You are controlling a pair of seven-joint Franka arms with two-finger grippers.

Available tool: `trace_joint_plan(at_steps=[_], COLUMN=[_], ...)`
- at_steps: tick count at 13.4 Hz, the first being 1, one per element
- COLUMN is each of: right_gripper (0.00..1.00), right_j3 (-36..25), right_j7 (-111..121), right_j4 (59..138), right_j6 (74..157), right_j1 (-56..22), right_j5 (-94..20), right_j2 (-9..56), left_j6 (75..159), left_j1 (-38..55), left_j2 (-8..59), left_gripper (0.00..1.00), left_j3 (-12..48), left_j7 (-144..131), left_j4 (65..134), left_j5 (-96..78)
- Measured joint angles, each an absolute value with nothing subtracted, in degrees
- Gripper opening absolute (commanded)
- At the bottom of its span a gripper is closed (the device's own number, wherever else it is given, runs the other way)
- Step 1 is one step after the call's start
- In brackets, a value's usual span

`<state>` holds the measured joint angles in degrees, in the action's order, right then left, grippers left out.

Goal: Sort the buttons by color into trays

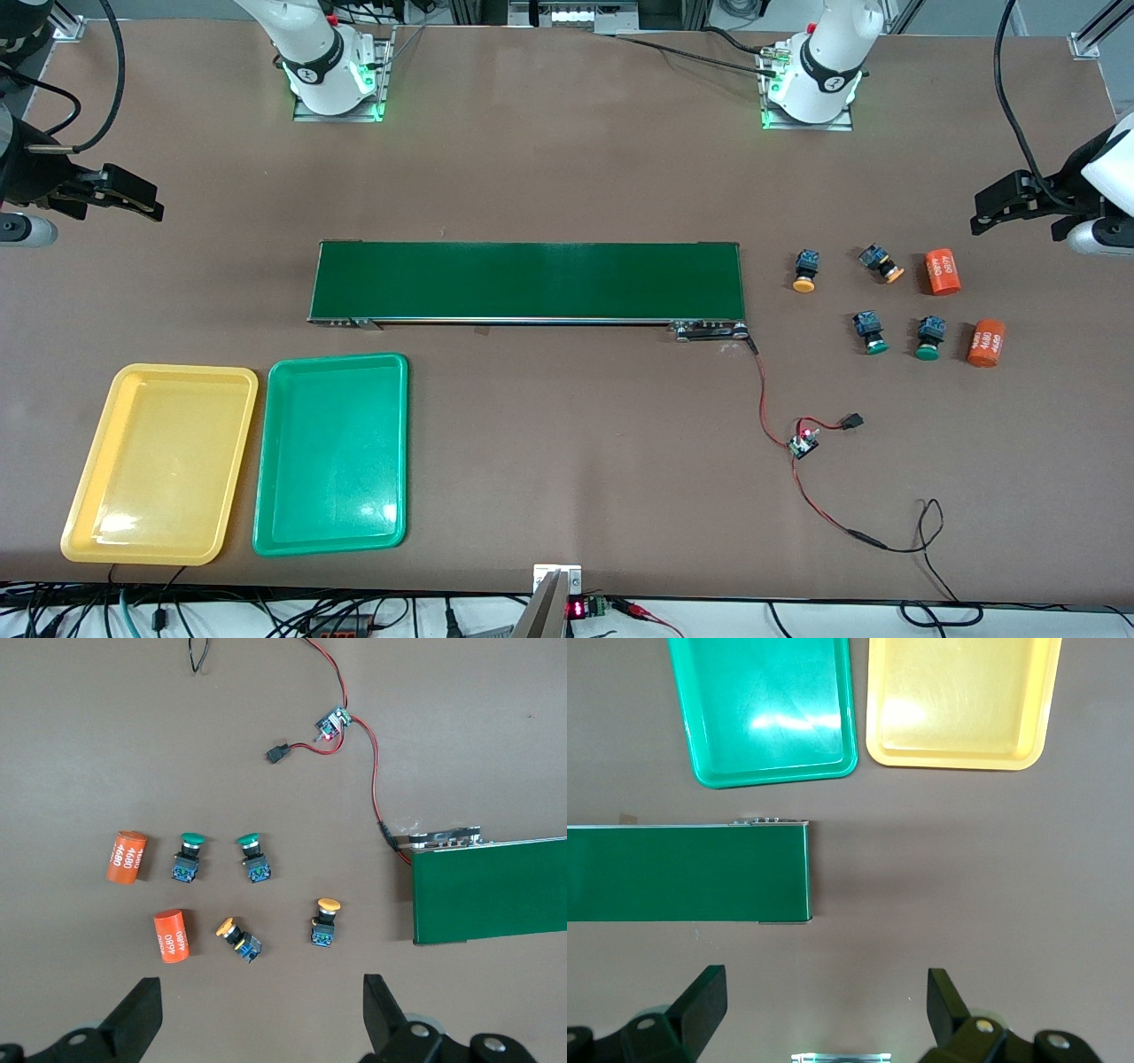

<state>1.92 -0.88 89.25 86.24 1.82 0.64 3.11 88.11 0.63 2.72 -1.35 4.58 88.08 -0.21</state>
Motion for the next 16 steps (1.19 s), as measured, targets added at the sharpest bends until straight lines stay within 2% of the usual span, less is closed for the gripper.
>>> trace_joint_plan(at_steps=[8, 13, 16], right_gripper=[1.0, 1.0, 1.0], right_j3=[2.0, 2.0, 2.0], right_j7=[-0.8, -0.6, -0.5], right_j4=[89.1, 89.1, 89.1], right_j6=[86.2, 85.2, 83.2], right_j1=[1.8, 1.7, 1.4], right_j5=[0.6, 0.6, 0.6], right_j2=[5.4, 7.5, 7.6], left_j6=[87.0, 81.2, 80.7], left_j1=[0.6, 0.0, -1.6], left_j2=[4.5, 6.6, 8.7], left_gripper=[1.0, 1.0, 1.0], left_j3=[-1.3, -1.4, -1.5], left_j7=[4.4, 4.4, 4.4], left_j4=[88.1, 88.6, 90.6], left_j5=[-0.3, 0.3, 2.1])
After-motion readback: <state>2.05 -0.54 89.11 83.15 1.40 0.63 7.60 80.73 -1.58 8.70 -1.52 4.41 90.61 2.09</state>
